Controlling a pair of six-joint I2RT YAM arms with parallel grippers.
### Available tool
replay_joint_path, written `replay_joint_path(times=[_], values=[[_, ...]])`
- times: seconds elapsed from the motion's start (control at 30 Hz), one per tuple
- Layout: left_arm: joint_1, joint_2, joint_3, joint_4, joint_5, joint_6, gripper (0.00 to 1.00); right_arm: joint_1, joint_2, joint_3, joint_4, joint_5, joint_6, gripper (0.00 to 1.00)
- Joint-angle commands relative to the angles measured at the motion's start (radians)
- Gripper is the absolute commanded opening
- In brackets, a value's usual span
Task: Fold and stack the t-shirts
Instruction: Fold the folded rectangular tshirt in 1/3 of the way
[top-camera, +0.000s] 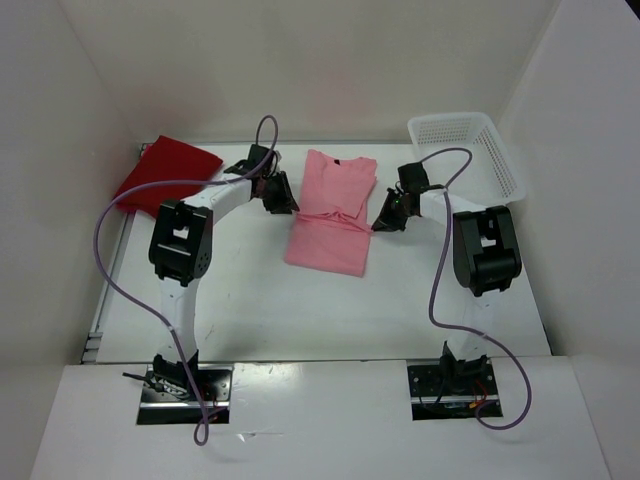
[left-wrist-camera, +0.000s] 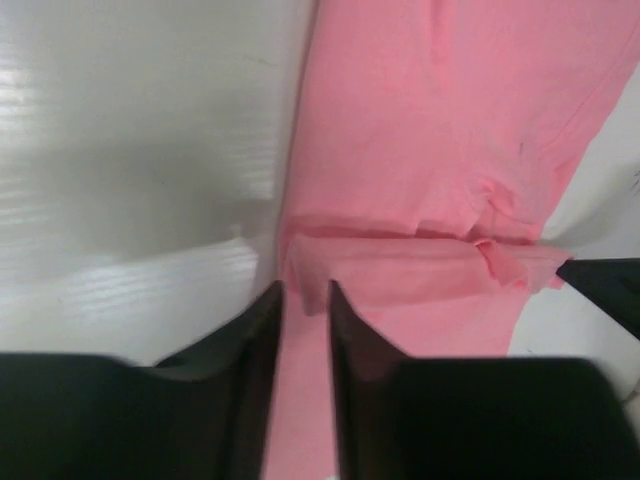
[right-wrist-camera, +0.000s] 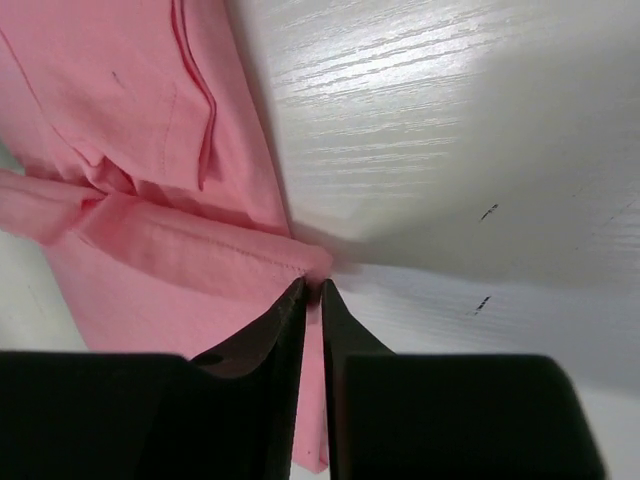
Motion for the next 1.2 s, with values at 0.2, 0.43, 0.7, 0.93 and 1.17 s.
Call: replay_joint_path(times=[0.2, 0.43, 0.7, 0.93, 1.17], values=[[0.073, -0.192, -0.088, 0.160, -0.013, -0.047, 0.59, -0.011, -0.088, 0.082, -0.016, 0.010, -0.047, 0.37], [-0.066, -0.321, -0.358, 0.244, 0.114, -0.074, 0.35, 0.113, -0.113, 0.082, -0.025, 0.021, -0.056, 0.00], [-0.103, -0.263, -0.525, 0.304, 0.088, -0.061, 0.31, 0.216, 0.069, 0.171, 0.015, -0.033, -0.024, 0.00], [-0.103, -0.285, -0.706, 0.342, 0.069, -0.107, 0.31, 0.216, 0.162, 0.168, 0.053, -0.033, -0.005, 0.01], [-0.151, -0.490, -0.921, 0.350, 0.100, -0.182, 0.35, 0.216, 0.126, 0.066, 0.085, -0.051, 0.004, 0.02]])
